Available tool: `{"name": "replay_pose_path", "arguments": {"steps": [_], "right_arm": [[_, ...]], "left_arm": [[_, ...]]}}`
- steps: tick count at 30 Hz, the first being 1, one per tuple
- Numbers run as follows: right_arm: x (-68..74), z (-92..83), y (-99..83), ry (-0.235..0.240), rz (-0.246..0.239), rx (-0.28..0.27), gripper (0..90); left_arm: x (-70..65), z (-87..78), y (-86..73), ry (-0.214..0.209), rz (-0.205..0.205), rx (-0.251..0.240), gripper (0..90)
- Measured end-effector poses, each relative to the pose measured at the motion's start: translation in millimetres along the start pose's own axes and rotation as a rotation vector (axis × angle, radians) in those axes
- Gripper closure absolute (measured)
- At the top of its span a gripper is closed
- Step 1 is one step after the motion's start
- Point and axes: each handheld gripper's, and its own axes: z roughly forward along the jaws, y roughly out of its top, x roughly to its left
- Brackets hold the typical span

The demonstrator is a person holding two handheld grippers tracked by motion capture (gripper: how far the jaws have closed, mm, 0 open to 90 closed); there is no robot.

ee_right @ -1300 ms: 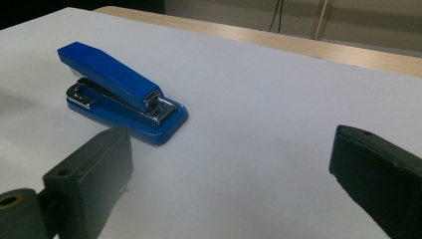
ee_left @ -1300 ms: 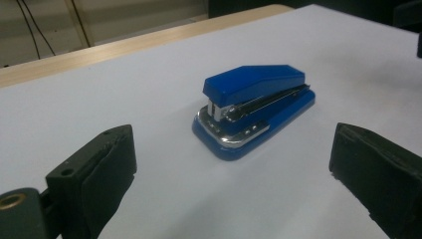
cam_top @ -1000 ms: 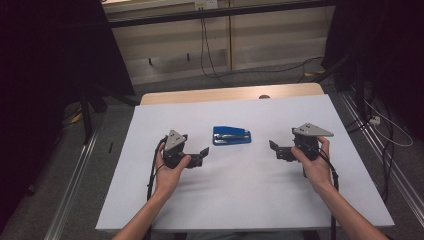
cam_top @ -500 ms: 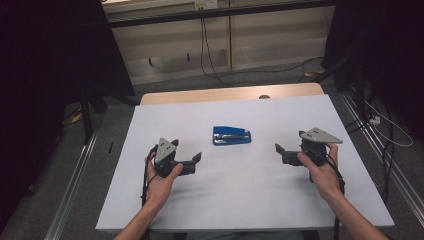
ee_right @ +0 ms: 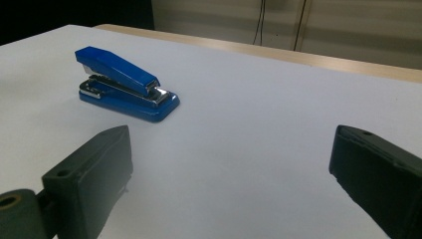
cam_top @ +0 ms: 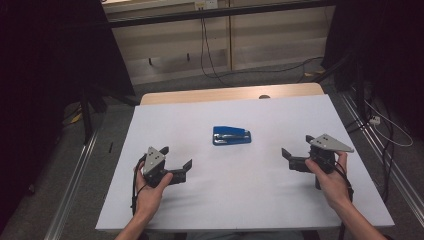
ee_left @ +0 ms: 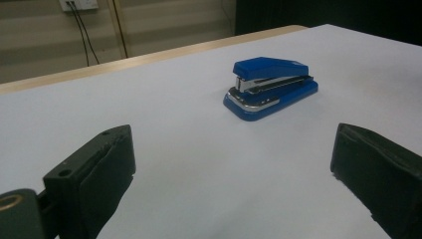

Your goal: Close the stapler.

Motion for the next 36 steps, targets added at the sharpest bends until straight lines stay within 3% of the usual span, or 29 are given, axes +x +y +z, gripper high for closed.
{"name": "replay_pose_path", "arguments": {"steps": [9, 14, 18, 23, 30, 36], "right_arm": [[-1.9, -13.9, -7.6, -0.024, 0.007, -0.003, 3.2], [-0.7, -21.6, -10.1, -0.019, 0.018, -0.01, 2.9], [-1.7, -30.0, -12.9, -0.034, 0.021, -0.016, 2.9], [-6.6, -40.8, -20.3, -0.057, 0.03, -0.023, 2.9], [-7.4, -52.1, -25.3, -0.074, 0.032, -0.032, 2.9], [-8.0, -50.8, -26.9, -0.087, 0.032, -0.035, 2.9]], "left_arm": [[-0.5, -17.3, -7.6, 0.017, -0.003, 0.018, 4.0], [0.9, -26.2, -10.2, 0.029, -0.028, 0.012, 4.0], [0.1, -31.0, -11.6, 0.022, -0.02, 0.015, 4.0], [2.4, -35.1, -12.0, 0.022, -0.037, 0.008, 4.0], [1.1, -35.9, -12.0, 0.03, -0.015, 0.003, 4.0], [3.5, -37.7, -10.6, 0.037, -0.024, -0.009, 4.0]]}}
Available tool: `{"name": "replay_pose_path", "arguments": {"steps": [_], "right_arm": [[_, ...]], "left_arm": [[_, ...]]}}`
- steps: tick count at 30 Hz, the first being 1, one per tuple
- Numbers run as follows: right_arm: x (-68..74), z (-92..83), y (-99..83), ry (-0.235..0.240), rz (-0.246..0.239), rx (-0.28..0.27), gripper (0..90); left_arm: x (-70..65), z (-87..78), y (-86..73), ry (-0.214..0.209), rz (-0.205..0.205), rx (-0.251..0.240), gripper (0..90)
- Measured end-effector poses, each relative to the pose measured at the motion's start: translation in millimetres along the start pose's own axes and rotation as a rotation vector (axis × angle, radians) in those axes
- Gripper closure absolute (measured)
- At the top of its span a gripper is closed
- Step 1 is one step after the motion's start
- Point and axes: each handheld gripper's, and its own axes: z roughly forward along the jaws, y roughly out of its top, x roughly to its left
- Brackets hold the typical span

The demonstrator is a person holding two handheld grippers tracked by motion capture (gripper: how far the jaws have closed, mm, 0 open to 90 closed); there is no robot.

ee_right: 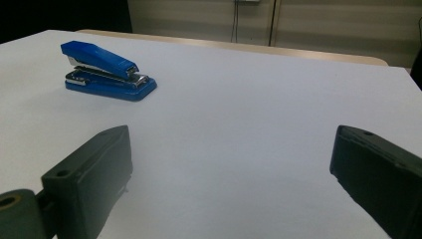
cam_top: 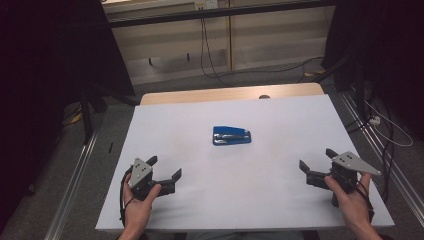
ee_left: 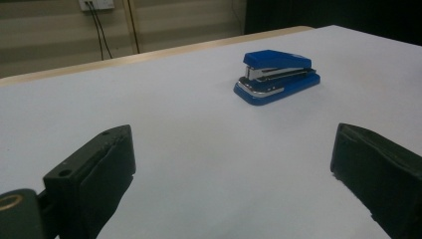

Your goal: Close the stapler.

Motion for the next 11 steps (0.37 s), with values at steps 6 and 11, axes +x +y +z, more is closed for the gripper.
{"name": "replay_pose_path", "arguments": {"steps": [6, 11], "right_arm": [[2.4, 2.2, 0.7, 0.005, 0.002, -0.007, 2.9], [2.8, 3.6, 1.5, 0.013, 0.001, -0.012, 2.9]], "left_arm": [[2.3, -0.2, -1.2, 0.005, 0.0, 0.011, 4.0], [2.1, 0.1, -0.9, 0.006, 0.005, 0.011, 4.0]]}}
